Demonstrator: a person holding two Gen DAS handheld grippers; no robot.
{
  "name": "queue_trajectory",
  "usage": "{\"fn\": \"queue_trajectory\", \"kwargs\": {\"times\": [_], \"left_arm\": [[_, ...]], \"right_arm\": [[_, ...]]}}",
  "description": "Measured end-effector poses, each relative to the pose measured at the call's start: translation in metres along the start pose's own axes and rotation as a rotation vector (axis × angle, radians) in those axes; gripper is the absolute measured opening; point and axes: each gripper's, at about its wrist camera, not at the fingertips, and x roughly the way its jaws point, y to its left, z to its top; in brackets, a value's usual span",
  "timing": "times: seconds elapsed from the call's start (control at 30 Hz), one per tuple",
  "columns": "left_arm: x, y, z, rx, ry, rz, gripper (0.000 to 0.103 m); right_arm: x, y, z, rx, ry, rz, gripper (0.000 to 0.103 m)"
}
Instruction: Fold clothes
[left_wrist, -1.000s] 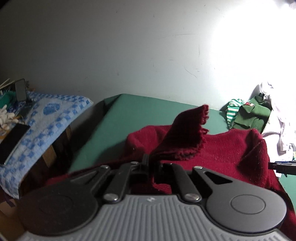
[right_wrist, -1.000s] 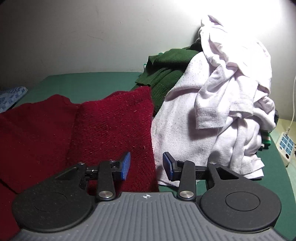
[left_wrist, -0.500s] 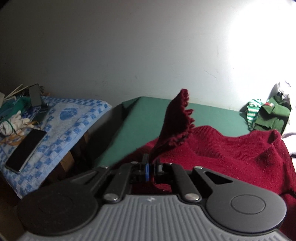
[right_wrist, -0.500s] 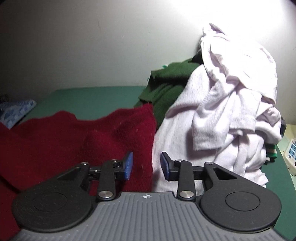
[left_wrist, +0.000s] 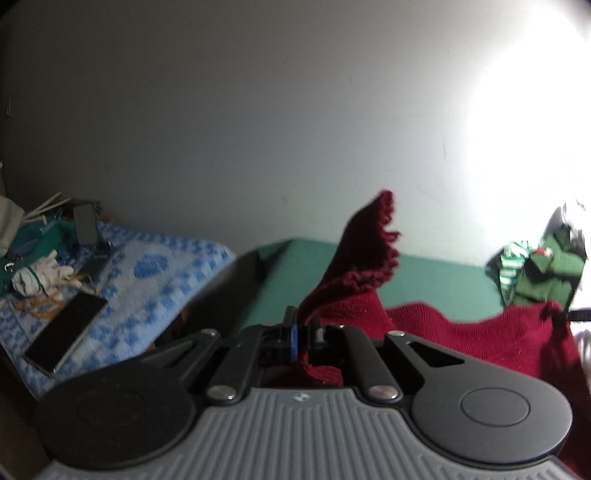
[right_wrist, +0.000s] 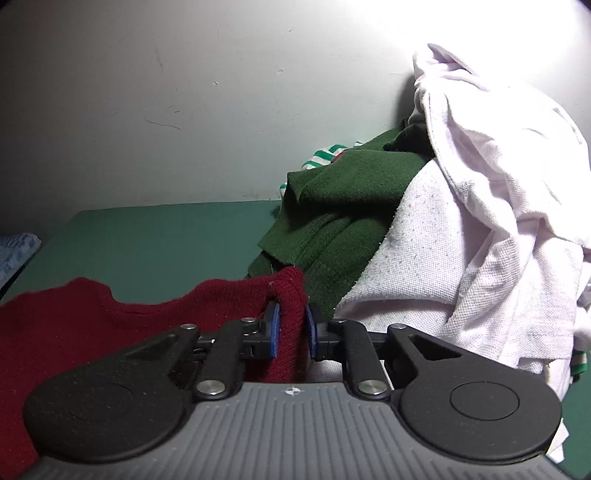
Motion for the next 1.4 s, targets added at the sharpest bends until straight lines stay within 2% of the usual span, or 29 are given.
{"fn": "queue_trajectory", "kwargs": {"times": [0.07,0.13,0.17,0.23,0.3,0.43,0.53,0.6,0.63,0.7,0.73,0.87,0.97,1.1,1.13,1.2,1.23,1.33,1.4], "left_arm": [[0.005,0.004,0.002,-0.002,0.004,0.017,0.004],[0.013,0.008,-0.002,0.0,0.034,0.032,0.004],[0.015,0.01,-0.006,0.001,0.045,0.035,0.004],[0.018,0.015,-0.01,-0.008,0.061,0.033,0.004],[0.019,0.018,-0.01,-0.028,0.063,0.017,0.004],[0.02,0.015,-0.006,-0.024,0.048,-0.004,0.004],[0.021,0.01,-0.002,-0.011,0.045,-0.014,0.004],[0.021,0.007,0.0,-0.003,0.044,-0.018,0.004],[0.02,0.006,0.002,0.0,0.043,-0.02,0.004],[0.02,0.004,0.008,0.009,0.034,-0.024,0.004],[0.02,0.003,0.011,0.018,0.025,-0.023,0.004],[0.013,0.009,0.023,0.023,-0.043,0.0,0.004],[0.017,0.02,0.024,-0.012,-0.045,0.032,0.004],[0.033,0.029,0.013,-0.014,0.004,0.063,0.004],[0.037,0.031,0.011,-0.014,0.019,0.064,0.004],[0.04,0.034,0.008,-0.012,0.036,0.057,0.004],[0.041,0.035,0.007,-0.01,0.039,0.053,0.004],[0.042,0.037,0.008,-0.015,0.041,0.034,0.004],[0.042,0.037,0.009,-0.013,0.041,0.02,0.004]], "right_arm": [[0.012,0.004,-0.005,-0.029,0.043,-0.004,0.024],[0.008,0.006,-0.006,-0.057,0.033,-0.001,0.029],[0.0,0.004,-0.006,-0.05,0.009,0.007,0.034],[-0.022,0.0,-0.006,-0.025,-0.043,0.039,0.038],[-0.047,0.0,-0.011,-0.05,-0.038,0.098,0.039],[-0.097,0.015,-0.049,-0.153,0.055,0.236,0.039],[-0.124,0.038,-0.088,-0.291,0.096,0.244,0.039],[-0.132,0.052,-0.111,-0.381,0.097,0.208,0.039],[-0.131,0.057,-0.119,-0.409,0.105,0.176,0.037],[-0.125,0.062,-0.129,-0.424,0.133,0.12,0.024],[-0.124,0.061,-0.127,-0.389,0.134,0.113,0.007],[-0.132,0.054,-0.11,-0.235,0.089,0.137,0.005],[-0.13,0.065,-0.107,-0.25,0.099,0.179,0.005],[-0.111,0.074,-0.115,-0.257,0.172,0.199,0.006],[-0.11,0.074,-0.115,-0.248,0.174,0.2,0.007],[-0.115,0.07,-0.111,-0.222,0.181,0.205,0.023],[-0.123,0.067,-0.109,-0.218,0.174,0.208,0.035],[-0.16,0.063,-0.112,-0.268,0.147,0.2,0.036],[-0.187,0.06,-0.125,-0.291,0.16,0.169,0.036]]}}
